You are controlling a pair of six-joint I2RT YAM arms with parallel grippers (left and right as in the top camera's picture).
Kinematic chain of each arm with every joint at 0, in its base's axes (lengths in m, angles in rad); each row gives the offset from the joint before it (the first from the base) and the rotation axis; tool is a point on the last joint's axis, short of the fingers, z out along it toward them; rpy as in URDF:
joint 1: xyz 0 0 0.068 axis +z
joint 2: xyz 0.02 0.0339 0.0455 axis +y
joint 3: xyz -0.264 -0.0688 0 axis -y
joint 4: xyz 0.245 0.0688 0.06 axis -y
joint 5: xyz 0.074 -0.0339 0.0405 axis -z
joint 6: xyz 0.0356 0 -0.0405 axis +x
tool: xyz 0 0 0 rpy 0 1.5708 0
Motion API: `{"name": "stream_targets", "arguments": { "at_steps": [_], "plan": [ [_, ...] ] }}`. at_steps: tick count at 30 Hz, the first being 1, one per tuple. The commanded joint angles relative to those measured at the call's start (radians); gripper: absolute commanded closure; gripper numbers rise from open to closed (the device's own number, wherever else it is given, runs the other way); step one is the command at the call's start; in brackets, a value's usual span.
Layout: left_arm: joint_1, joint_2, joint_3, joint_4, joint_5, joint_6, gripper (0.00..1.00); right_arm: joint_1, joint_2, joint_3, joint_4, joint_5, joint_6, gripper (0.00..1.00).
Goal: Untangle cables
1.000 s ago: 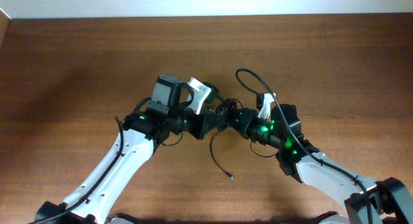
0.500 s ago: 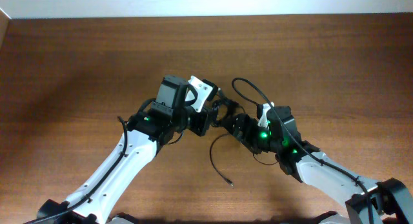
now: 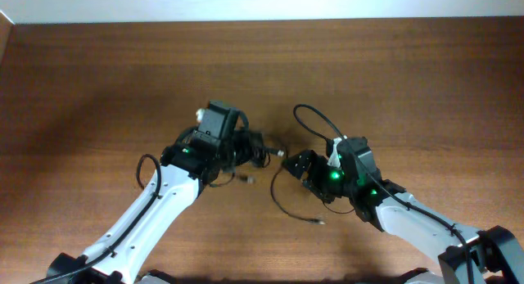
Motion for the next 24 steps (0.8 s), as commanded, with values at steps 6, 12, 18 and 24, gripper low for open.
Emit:
{"name": "stream_targets", "arguments": {
  "at_steps": [6, 12, 18, 24],
  "plan": [
    [0.002, -0.015, 0.014, -0.057, 0.034, -0.675, 0.72, -0.002, 0.006, -0.003, 0.045, -0.194, 0.196, 0.42],
    [0.002, -0.015, 0.014, -0.055, 0.032, -0.663, 0.85, 0.036, 0.006, -0.003, 0.045, -0.189, 0.354, 0.5],
    [0.002, -0.015, 0.014, -0.058, -0.031, -0.658, 0.8, 0.059, 0.006, -0.003, 0.033, -0.172, 0.351, 0.31],
    [0.016, -0.016, 0.015, -0.056, -0.335, -0.201, 0.21, 0.059, 0.006, -0.003, 0.03, -0.171, 0.252, 0.32]
  ]
}}
